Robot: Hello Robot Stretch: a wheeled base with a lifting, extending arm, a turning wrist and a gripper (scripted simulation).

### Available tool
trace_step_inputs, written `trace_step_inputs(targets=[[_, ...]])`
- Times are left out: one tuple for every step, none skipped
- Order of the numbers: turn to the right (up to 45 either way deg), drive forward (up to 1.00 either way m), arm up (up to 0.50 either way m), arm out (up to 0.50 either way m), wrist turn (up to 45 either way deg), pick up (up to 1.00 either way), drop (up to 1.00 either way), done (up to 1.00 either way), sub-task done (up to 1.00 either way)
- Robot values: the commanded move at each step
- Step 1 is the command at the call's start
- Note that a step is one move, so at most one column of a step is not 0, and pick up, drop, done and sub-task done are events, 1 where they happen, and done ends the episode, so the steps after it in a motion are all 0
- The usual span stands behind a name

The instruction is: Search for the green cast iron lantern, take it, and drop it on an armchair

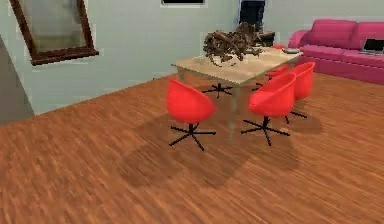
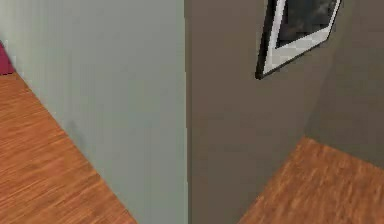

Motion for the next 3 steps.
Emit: trace_step_inputs(targets=[[-24.0, 0.0, 0.0, 0.0, 0.0, 0.0, 0.0, 0.0, 0.0], [0.0, 1.0, 0.0, 0.0, 0.0, 0.0, 0.0, 0.0, 0.0], [0.0, 0.6, 0.0, 0.0, 0.0, 0.0, 0.0, 0.0, 0.0]])
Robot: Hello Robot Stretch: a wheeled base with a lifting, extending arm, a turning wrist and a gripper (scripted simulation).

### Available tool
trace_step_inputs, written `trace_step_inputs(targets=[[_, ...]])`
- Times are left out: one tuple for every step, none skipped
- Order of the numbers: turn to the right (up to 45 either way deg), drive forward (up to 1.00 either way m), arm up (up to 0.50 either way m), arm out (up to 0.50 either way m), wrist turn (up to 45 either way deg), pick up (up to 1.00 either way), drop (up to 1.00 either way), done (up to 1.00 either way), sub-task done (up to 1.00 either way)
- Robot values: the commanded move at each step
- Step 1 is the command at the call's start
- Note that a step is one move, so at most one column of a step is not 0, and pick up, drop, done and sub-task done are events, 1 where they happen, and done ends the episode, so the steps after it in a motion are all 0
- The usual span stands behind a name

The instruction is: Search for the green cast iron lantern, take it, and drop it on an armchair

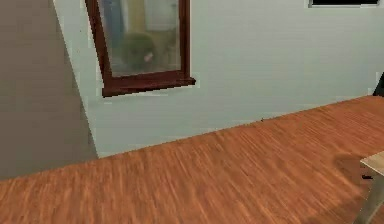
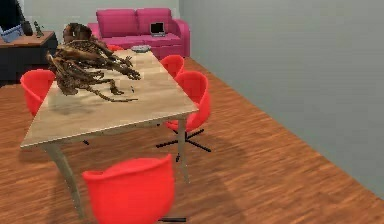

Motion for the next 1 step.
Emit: trace_step_inputs(targets=[[24.0, 0.0, 0.0, 0.0, 0.0, 0.0, 0.0, 0.0, 0.0]])
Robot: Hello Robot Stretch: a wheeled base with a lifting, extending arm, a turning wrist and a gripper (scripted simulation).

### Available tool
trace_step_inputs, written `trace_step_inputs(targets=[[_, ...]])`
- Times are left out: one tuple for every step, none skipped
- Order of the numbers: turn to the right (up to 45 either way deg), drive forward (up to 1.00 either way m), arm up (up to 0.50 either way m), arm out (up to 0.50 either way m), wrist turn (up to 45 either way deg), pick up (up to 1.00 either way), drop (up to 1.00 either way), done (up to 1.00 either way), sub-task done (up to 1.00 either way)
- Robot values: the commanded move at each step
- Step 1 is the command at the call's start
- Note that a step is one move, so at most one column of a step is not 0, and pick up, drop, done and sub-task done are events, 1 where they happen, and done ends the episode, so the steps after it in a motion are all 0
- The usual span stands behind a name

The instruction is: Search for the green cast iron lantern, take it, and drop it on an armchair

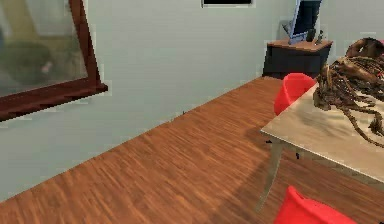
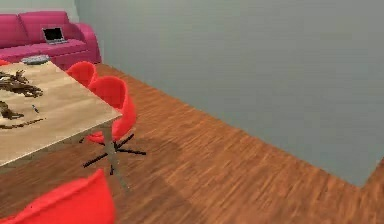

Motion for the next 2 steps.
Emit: trace_step_inputs(targets=[[0.0, 1.0, 0.0, 0.0, 0.0, 0.0, 0.0, 0.0, 0.0], [0.0, 0.2, 0.0, 0.0, 0.0, 0.0, 0.0, 0.0, 0.0]])
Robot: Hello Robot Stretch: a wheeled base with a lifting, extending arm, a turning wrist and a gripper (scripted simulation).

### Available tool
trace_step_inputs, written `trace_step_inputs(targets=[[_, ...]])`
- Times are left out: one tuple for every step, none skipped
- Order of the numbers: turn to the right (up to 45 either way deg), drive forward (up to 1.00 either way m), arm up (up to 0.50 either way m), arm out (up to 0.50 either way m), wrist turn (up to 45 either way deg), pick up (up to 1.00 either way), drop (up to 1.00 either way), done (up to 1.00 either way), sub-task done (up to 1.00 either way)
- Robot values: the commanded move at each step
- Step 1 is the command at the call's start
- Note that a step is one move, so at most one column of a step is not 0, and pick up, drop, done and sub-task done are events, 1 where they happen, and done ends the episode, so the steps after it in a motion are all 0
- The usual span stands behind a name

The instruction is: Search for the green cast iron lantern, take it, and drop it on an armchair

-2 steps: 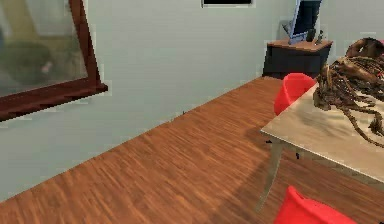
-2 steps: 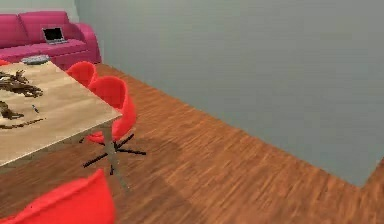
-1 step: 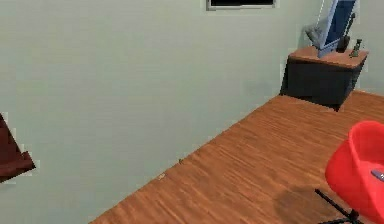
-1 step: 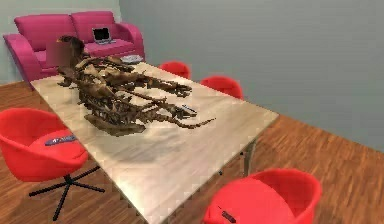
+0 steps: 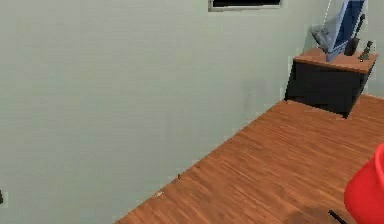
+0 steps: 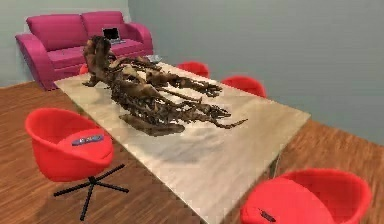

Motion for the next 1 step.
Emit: trace_step_inputs(targets=[[15.0, 0.0, 0.0, 0.0, 0.0, 0.0, 0.0, 0.0, 0.0]])
